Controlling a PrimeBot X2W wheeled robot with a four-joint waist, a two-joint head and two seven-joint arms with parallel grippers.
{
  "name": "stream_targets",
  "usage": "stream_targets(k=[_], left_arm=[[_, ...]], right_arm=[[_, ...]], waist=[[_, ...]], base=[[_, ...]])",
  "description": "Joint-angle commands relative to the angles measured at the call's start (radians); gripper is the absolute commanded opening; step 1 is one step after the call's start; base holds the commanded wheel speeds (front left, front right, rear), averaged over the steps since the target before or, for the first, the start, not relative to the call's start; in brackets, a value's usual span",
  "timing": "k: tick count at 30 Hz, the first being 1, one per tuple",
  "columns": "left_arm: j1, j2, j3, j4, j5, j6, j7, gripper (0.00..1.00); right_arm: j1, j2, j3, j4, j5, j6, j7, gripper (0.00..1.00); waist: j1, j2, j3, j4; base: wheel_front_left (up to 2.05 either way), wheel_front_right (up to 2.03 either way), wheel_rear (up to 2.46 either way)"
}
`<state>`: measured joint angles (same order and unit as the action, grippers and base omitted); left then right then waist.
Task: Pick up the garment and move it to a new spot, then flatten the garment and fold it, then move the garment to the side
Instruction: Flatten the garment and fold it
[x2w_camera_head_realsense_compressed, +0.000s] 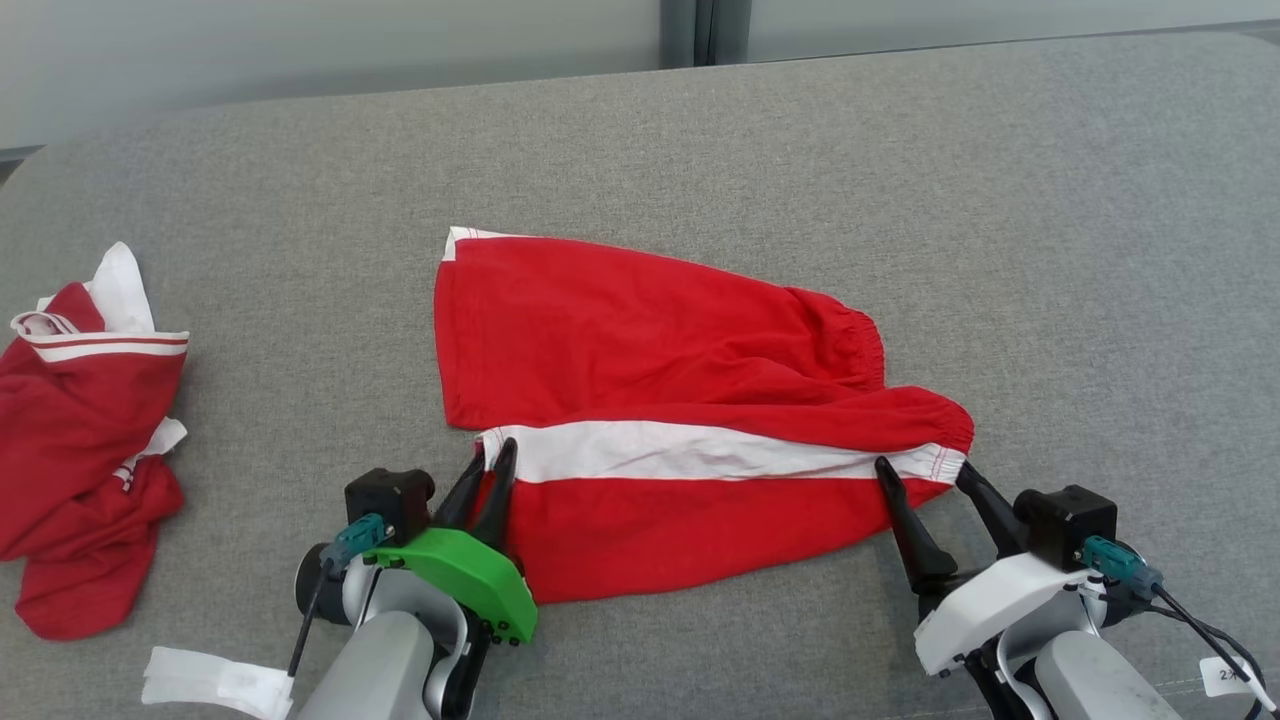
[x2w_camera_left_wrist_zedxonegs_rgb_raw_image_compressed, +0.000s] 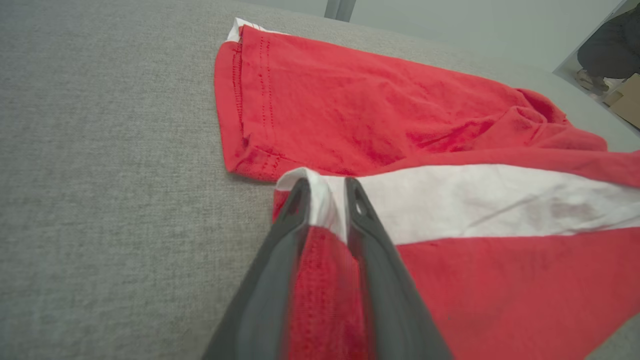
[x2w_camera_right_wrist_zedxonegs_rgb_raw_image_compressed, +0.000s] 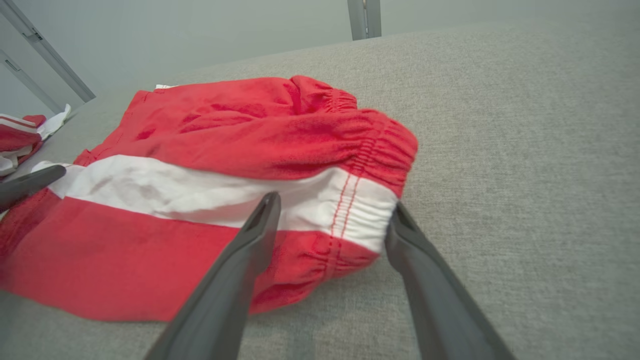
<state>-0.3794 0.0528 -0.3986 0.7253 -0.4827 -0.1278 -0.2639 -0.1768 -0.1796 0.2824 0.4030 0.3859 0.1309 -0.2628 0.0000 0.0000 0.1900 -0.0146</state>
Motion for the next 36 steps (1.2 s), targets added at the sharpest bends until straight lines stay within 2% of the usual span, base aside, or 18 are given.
stream_targets(k=[1,2,3,5,6,7,8,9,16,21,24,30,36], left_arm=[[0.004,0.007,-0.009,0.004,0.004,-0.004,-0.001,0.00],[0.004,0.008,-0.012,0.012,0.000,-0.004,-0.001,0.00],[0.001,0.008,-0.015,0.014,-0.001,-0.004,-0.001,0.00],[-0.007,0.008,-0.023,0.017,-0.001,-0.004,-0.001,0.00],[-0.007,0.008,-0.023,0.017,-0.001,-0.004,-0.001,0.00],[-0.013,0.011,-0.024,0.008,0.003,-0.004,-0.001,0.00],[-0.016,0.012,-0.020,-0.001,0.006,-0.004,-0.001,0.00],[-0.017,0.012,-0.017,-0.011,0.011,-0.004,-0.001,0.00],[0.024,0.021,0.013,-0.104,0.051,-0.004,-0.001,0.00],[0.049,0.032,0.036,-0.186,0.075,-0.004,-0.001,0.00],[0.034,0.051,0.043,-0.240,0.086,-0.004,-0.001,0.00],[-0.136,0.138,0.012,-0.299,0.093,-0.003,-0.001,0.00],[-0.416,0.242,-0.064,-0.243,0.086,-0.003,0.012,0.00]], right_arm=[[-0.015,-0.004,0.006,-0.004,0.008,0.000,-0.003,1.00],[-0.014,-0.005,0.008,-0.004,0.010,0.000,-0.003,1.00],[-0.014,-0.006,0.012,-0.003,0.014,0.000,-0.003,0.84],[-0.016,-0.009,0.019,0.000,0.017,0.000,-0.003,0.39],[-0.016,-0.009,0.019,0.000,0.017,0.000,-0.003,0.39],[-0.018,-0.011,0.021,0.000,0.019,0.000,-0.003,0.25],[-0.020,-0.010,0.022,-0.003,0.022,0.000,-0.003,0.03],[-0.022,-0.008,0.021,-0.007,0.026,0.000,-0.003,0.00],[-0.009,-0.009,-0.002,-0.049,0.048,0.000,-0.003,0.00],[0.000,-0.008,-0.021,-0.106,0.075,0.000,-0.003,0.00],[-0.025,-0.028,-0.003,-0.144,0.089,0.000,-0.003,0.00],[-0.185,-0.115,0.072,-0.163,0.122,0.000,-0.003,0.00],[-0.491,-0.213,0.181,-0.083,0.136,0.000,0.037,0.00]], waist=[[0.0000,0.0000,0.001,-0.001],[0.0000,0.0000,0.001,-0.001],[0.0000,0.0000,0.002,-0.001],[0.0000,0.0000,0.006,0.000],[0.0000,0.0000,0.006,0.000],[0.0000,0.0000,0.008,0.001],[0.0000,0.0000,0.009,0.002],[0.0000,0.0000,0.010,0.003],[0.0000,0.0000,-0.017,0.020],[0.0000,0.0000,-0.078,0.024],[0.0000,0.0000,-0.120,0.024],[0.0000,0.0000,-0.148,0.018],[0.0000,0.0000,-0.087,0.010]], base=[[0.00,0.00,0.00],[0.00,0.00,0.00],[0.00,0.00,0.00],[0.00,0.00,0.00],[0.00,0.00,0.00],[0.00,0.00,0.00],[0.00,0.00,0.00],[0.00,0.00,0.00],[0.00,0.00,0.00],[0.00,0.00,0.00],[0.00,0.00,0.00],[0.00,0.00,0.00],[0.00,0.00,0.00]])
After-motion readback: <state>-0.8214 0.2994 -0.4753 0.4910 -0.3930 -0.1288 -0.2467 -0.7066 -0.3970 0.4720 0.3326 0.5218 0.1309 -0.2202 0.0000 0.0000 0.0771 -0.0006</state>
